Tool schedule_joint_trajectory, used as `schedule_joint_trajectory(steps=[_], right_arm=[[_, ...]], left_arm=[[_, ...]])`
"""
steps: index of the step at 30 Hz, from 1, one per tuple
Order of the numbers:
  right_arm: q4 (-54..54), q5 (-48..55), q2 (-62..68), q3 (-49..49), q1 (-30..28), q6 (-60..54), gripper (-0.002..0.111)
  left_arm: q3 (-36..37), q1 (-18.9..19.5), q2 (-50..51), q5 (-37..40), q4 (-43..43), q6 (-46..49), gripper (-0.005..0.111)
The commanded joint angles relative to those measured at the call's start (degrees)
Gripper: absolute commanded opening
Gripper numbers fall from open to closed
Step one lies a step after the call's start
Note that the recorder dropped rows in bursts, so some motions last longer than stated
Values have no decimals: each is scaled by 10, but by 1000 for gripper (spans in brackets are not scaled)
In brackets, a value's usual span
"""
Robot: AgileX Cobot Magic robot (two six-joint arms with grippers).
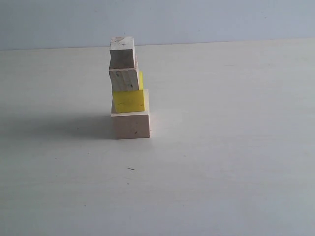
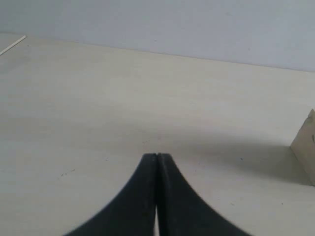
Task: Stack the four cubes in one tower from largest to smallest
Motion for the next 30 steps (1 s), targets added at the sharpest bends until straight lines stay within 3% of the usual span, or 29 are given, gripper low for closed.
schedule_joint_trajectory(steps=[1, 15, 30], right_arm=[[-5, -105, -2, 112, -37, 56, 0], [-7, -127, -8, 349, -39, 59, 0], [-11, -129, -39, 385, -39, 56, 0]], left_arm=[[2, -3, -3, -2, -1, -3, 0], [2, -3, -3, -1, -1, -2, 0], [2, -3, -3, -1, -1, -2, 0]])
